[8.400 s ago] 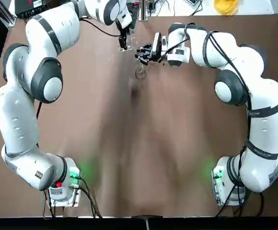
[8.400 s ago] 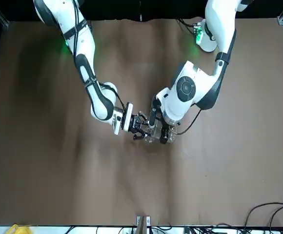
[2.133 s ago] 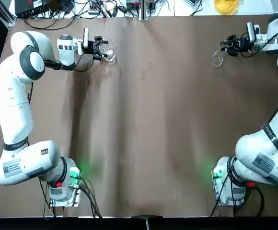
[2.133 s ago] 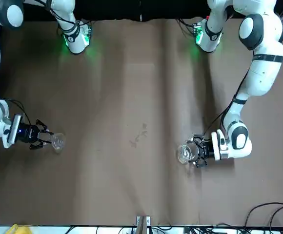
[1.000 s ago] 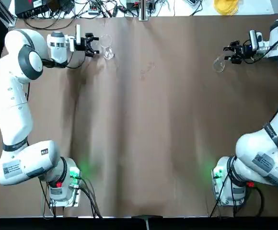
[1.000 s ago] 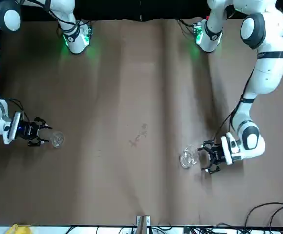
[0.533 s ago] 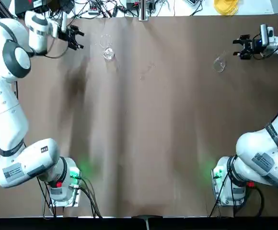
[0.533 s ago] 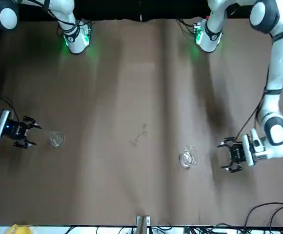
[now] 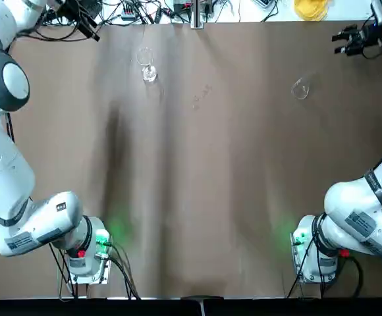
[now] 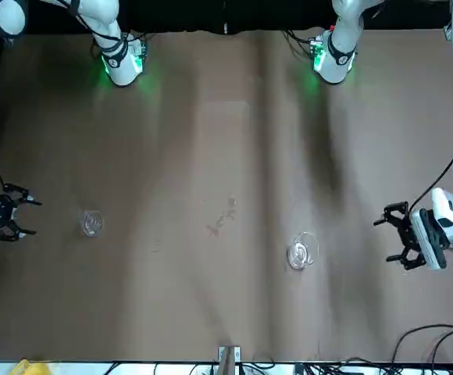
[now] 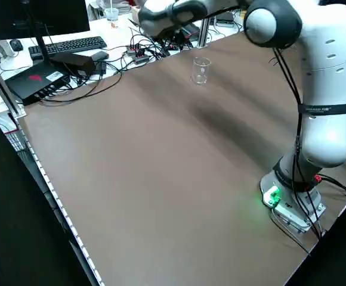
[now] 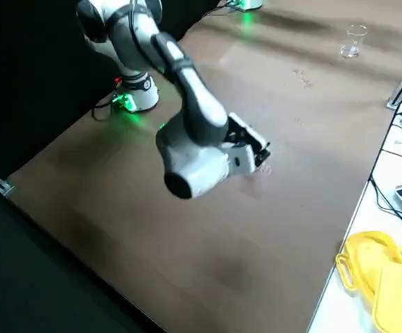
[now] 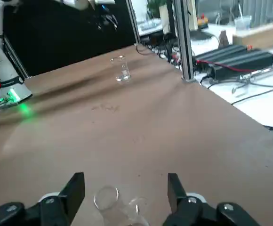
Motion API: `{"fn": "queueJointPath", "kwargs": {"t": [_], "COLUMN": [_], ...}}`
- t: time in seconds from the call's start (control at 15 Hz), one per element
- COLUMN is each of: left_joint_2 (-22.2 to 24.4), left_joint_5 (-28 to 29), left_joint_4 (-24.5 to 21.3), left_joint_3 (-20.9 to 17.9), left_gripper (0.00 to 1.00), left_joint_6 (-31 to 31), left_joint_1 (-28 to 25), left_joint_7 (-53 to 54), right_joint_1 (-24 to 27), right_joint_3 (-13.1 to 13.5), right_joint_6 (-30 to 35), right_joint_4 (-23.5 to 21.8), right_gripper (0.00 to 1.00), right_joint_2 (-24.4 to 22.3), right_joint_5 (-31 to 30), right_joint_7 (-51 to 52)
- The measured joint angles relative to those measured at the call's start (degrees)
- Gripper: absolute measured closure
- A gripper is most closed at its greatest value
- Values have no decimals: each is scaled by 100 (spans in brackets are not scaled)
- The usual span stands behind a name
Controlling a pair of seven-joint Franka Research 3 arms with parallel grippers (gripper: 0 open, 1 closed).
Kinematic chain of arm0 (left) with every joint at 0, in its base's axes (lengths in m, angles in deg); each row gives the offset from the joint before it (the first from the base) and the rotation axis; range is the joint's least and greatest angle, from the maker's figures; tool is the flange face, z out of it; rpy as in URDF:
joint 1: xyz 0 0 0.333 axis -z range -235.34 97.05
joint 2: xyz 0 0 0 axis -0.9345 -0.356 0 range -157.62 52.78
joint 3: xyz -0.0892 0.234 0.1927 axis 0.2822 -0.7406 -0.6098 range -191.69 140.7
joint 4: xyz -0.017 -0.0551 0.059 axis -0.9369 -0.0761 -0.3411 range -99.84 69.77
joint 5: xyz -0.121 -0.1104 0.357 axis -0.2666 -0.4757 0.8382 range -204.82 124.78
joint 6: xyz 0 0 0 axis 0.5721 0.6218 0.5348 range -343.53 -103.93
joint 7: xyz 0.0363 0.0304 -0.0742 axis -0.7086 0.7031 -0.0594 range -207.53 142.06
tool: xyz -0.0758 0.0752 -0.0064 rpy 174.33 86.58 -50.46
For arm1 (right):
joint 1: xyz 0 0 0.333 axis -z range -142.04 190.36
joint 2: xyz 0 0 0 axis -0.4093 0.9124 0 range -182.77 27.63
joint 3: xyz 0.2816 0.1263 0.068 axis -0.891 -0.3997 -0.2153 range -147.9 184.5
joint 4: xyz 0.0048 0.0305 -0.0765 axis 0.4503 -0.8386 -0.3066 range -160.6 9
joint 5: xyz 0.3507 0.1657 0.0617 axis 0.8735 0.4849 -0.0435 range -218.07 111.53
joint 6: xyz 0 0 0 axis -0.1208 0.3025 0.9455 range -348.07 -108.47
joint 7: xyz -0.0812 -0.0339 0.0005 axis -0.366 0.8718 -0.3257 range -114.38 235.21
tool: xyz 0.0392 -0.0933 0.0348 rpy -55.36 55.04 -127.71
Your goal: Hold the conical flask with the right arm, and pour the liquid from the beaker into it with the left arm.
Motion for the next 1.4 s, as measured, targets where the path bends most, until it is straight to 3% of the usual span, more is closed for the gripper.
{"fn": "queueJointPath", "kwargs": {"t": [0.33,0.73,0.93,1.07,1.4], "left_joint_2": [768,1443,1749,2062,2564], "left_joint_5": [1414,2736,3164,3329,3338], "left_joint_4": [-236,-273,-279,-282,-290], "left_joint_3": [14,31,39,46,130], "left_gripper": [0,0,0,0,0], "left_joint_6": [51,1090,1638,2128,2645], "left_joint_1": [468,1058,1282,1528,1638], "left_joint_7": [-2601,-5780,-7093,-8128,-8632], "right_joint_1": [-631,-1600,-2091,-2679,-3519], "right_joint_3": [-12,-14,-18,-17,-20], "right_joint_6": [4,-17,-135,-296,-461], "right_joint_4": [199,231,231,231,230], "right_gripper": [22,24,25,25,25], "right_joint_2": [-715,-1774,-2139,-2410,-2639], "right_joint_5": [-763,-1976,-2599,-3083,-4137], "right_joint_7": [-1740,-4039,-5056,-6341,-8374]}}
